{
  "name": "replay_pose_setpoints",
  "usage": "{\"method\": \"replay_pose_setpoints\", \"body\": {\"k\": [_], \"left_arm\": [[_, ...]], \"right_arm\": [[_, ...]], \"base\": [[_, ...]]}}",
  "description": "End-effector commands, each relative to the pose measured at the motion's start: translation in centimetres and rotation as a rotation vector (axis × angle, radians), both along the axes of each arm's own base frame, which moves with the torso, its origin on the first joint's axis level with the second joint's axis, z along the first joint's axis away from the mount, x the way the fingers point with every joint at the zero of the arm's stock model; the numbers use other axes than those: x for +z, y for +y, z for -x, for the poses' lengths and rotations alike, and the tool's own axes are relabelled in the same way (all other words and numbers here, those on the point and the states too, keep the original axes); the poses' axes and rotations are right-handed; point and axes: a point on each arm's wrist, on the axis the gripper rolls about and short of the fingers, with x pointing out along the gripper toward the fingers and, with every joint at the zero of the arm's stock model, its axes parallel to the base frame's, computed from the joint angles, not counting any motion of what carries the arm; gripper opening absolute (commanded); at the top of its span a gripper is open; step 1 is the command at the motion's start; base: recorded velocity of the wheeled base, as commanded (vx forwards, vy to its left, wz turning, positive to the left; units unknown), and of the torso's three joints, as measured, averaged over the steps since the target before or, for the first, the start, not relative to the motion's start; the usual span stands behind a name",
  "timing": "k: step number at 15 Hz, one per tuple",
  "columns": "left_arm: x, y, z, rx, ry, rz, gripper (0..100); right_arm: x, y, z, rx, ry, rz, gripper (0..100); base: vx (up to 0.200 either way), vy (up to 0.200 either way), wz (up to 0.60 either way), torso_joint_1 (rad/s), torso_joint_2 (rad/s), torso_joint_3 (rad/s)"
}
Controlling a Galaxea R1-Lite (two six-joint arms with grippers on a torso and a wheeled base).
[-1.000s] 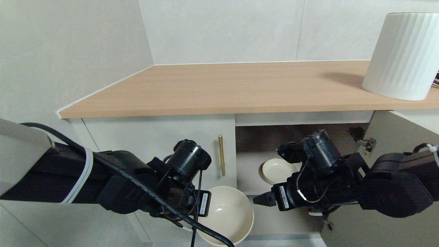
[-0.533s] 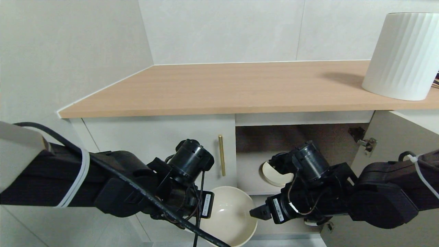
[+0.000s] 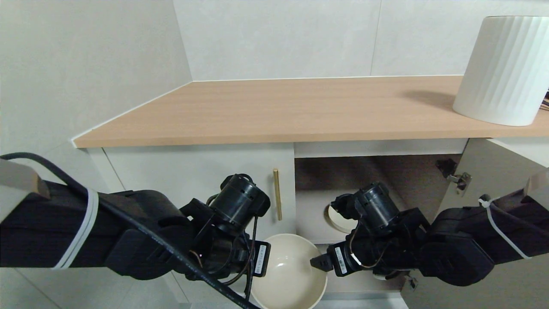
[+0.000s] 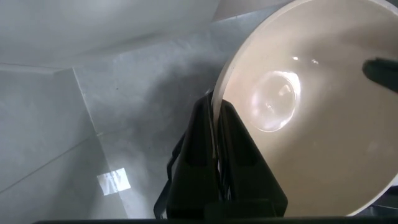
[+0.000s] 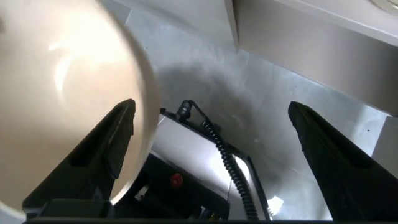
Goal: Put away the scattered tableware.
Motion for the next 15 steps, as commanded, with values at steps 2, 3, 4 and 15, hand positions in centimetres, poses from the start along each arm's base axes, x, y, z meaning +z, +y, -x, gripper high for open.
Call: {"method": "replay_pose_setpoints", "body": {"k": [2, 3, 4, 15], "left_arm": [[-0.18, -0.05, -0.04, 0.001, 0.004, -0.004, 0], [-0.22, -0.06, -0.05, 0.001, 0.005, -0.005, 0], [-0.27, -0.08, -0.06, -0.001, 0.007, -0.006, 0], [-0.46, -0.12, -0.12, 0.001, 0.012, -0.008, 0]], "right_arm": [[-0.26, 0.07, -0.06, 0.0, 0.006, 0.004, 0], [-0.18, 0.08, -0.06, 0.0, 0.002, 0.001, 0], [-0.25, 0.08, -0.07, 0.0, 0.002, 0.001, 0], [-0.33, 0.03, -0.09, 0.0, 0.004, 0.004, 0]], "base": [[0.0, 0.0, 0.0, 0.0, 0.0, 0.0], [0.0, 0.0, 0.0, 0.0, 0.0, 0.0], [0.0, 0.0, 0.0, 0.0, 0.0, 0.0], [0.0, 0.0, 0.0, 0.0, 0.0, 0.0]]}}
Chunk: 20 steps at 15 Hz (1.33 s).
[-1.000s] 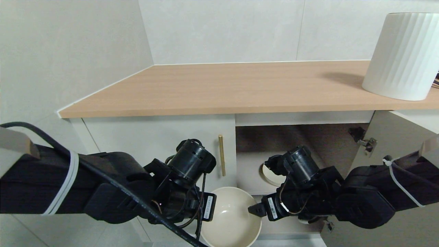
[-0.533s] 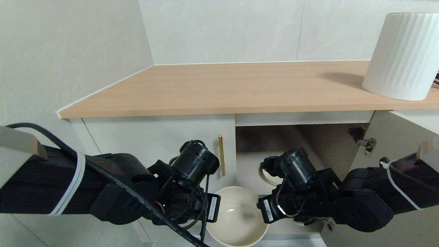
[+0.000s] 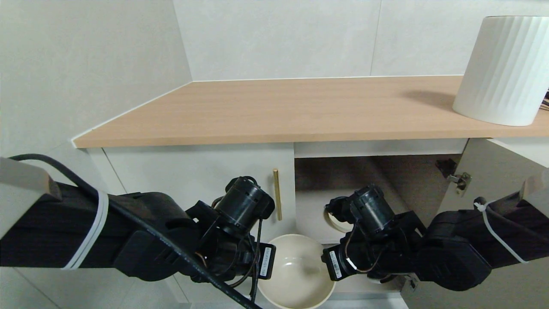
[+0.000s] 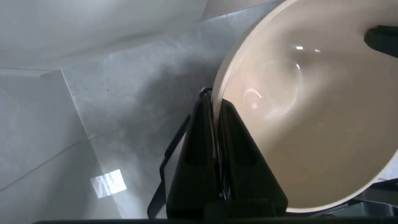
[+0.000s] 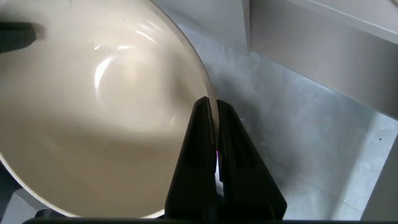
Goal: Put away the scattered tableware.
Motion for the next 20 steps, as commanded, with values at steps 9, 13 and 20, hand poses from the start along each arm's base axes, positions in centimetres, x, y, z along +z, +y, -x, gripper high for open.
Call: {"method": "replay_pose_setpoints", "body": {"k": [9, 13, 20], "left_arm": [[-0.3, 0.0, -0.1, 0.001, 0.007, -0.01, 100], [-0.2, -0.1, -0.1, 0.002, 0.002, -0.006, 100], [0.1, 0.0, -0.1, 0.004, -0.002, -0.002, 100]], "right_arm": [[-0.3, 0.0, 0.0, -0.001, 0.006, 0.007, 0], [-0.8, 0.0, -0.2, -0.005, 0.013, 0.027, 0], [-2.0, -2.0, -2.5, -0.172, 0.025, 0.185, 0]], "base": [[0.0, 0.0, 0.0, 0.0, 0.0, 0.0], [0.0, 0.0, 0.0, 0.0, 0.0, 0.0], [0.0, 0.0, 0.0, 0.0, 0.0, 0.0]]}}
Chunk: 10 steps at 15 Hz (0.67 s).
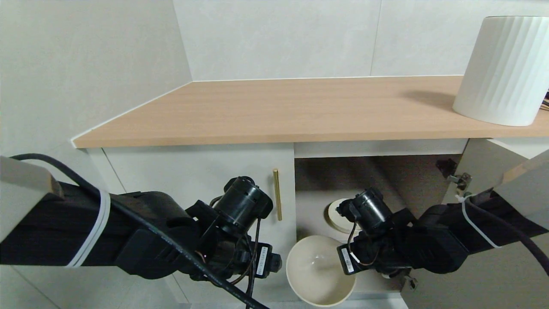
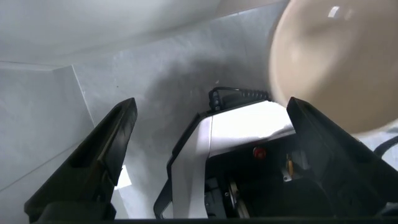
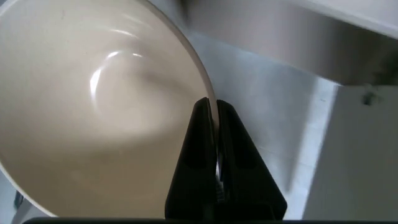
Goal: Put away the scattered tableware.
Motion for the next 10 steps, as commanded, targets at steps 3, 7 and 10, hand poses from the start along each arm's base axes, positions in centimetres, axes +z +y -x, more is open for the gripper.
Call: {"method": "replay_pose_setpoints", "body": {"k": [3, 7, 10], "left_arm": [[0.3, 0.1, 0.1, 0.006, -0.014, -0.002, 100], [0.4, 0.2, 0.1, 0.009, -0.019, -0.004, 100], [0.5, 0.2, 0.2, 0.01, -0.024, -0.002, 100]], "right_arm": [[0.0, -2.4, -2.2, -0.124, -0.031, 0.034, 0], [-0.5, -4.2, -5.7, -0.289, -0.035, -0.032, 0], [0.1, -4.4, -7.3, -0.393, -0.053, -0.121, 0]], "base": [[0.0, 0.0, 0.0, 0.0, 0.0, 0.0], [0.0, 0.0, 0.0, 0.0, 0.0, 0.0], [0.0, 0.0, 0.0, 0.0, 0.0, 0.0]]}}
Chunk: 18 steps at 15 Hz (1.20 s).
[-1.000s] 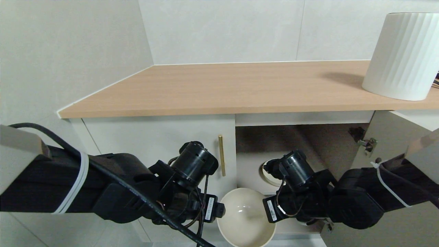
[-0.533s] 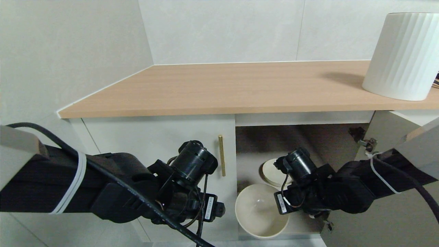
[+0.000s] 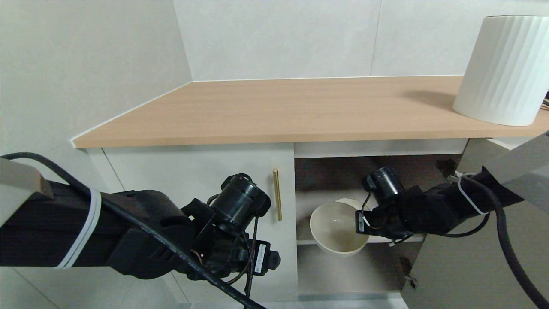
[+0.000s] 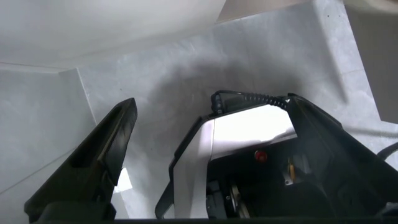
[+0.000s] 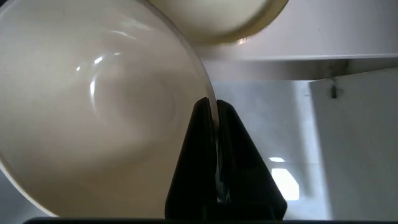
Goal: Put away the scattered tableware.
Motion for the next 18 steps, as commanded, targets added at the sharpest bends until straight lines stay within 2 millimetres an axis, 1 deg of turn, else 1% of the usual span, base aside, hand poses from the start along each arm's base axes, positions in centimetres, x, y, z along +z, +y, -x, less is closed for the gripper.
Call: {"method": "replay_pose_setpoints", "body": {"k": [1, 2, 5, 6, 8, 11, 14, 18], "left_arm": [[0.1, 0.1, 0.1, 0.001, -0.003, 0.001, 100], [0.1, 0.1, 0.1, 0.001, -0.003, 0.001, 100], [0.1, 0.0, 0.0, 0.001, -0.002, 0.0, 100], [0.1, 0.0, 0.0, 0.001, -0.002, 0.0, 100], [0.1, 0.0, 0.0, 0.001, -0.002, 0.0, 100], [0.0, 0.0, 0.0, 0.001, -0.001, -0.001, 100], [-0.1, 0.0, 0.0, 0.001, 0.003, -0.004, 100], [-0.1, 0.0, 0.0, 0.001, 0.003, -0.004, 100]], "right_arm": [[0.1, -0.3, -1.2, -0.045, -0.013, -0.037, 0], [0.6, -0.4, -2.0, -0.093, -0.034, -0.081, 0], [0.9, -1.0, -3.6, -0.177, -0.06, -0.134, 0], [0.9, -1.1, -3.8, -0.186, -0.062, -0.137, 0], [0.3, -1.5, -4.7, -0.211, -0.065, -0.124, 0], [-1.0, -1.8, -6.1, -0.285, -0.092, -0.056, 0], [-2.0, -2.2, -6.5, -0.304, -0.082, -0.022, 0], [-2.5, -2.3, -6.5, -0.312, -0.072, -0.007, 0]], "base": [[0.0, 0.0, 0.0, 0.0, 0.0, 0.0], [0.0, 0.0, 0.0, 0.0, 0.0, 0.0], [0.0, 0.0, 0.0, 0.0, 0.0, 0.0], [0.0, 0.0, 0.0, 0.0, 0.0, 0.0], [0.0, 0.0, 0.0, 0.0, 0.0, 0.0], [0.0, 0.0, 0.0, 0.0, 0.0, 0.0], [0.0, 0.0, 0.0, 0.0, 0.0, 0.0], [0.0, 0.0, 0.0, 0.0, 0.0, 0.0]]}}
